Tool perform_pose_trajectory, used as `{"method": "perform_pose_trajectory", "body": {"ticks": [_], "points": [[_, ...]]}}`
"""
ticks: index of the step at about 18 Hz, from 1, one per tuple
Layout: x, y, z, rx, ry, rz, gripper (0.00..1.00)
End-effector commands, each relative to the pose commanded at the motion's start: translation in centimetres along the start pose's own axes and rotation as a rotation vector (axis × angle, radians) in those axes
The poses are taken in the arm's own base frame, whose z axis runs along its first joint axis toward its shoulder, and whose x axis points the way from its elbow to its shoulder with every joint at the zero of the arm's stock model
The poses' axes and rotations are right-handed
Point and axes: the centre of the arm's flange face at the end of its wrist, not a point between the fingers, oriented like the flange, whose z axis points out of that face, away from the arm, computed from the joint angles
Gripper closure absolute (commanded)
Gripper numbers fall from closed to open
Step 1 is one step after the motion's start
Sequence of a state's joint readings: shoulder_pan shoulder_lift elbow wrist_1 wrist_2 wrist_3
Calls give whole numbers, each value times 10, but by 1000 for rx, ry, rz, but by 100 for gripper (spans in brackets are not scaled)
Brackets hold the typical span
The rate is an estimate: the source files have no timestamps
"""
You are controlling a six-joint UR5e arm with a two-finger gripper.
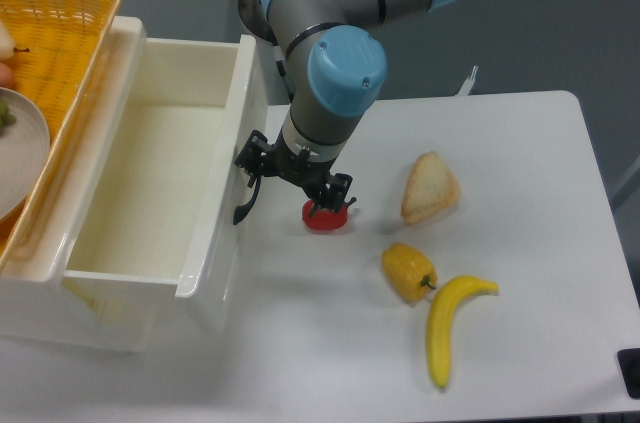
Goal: Slide open the top white drawer
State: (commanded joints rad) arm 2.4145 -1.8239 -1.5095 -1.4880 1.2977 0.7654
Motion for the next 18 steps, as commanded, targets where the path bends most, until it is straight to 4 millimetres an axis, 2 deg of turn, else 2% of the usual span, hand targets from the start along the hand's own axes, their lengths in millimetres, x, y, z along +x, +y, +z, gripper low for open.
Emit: {"method": "perform_pose_trajectory", "body": {"ticks": [5,11,18], "points": [[-5,1,-2,6,0,-5,0],[-16,2,8,-7,16,-19,0],[-21,6,7,-7,31,-35,0]]}}
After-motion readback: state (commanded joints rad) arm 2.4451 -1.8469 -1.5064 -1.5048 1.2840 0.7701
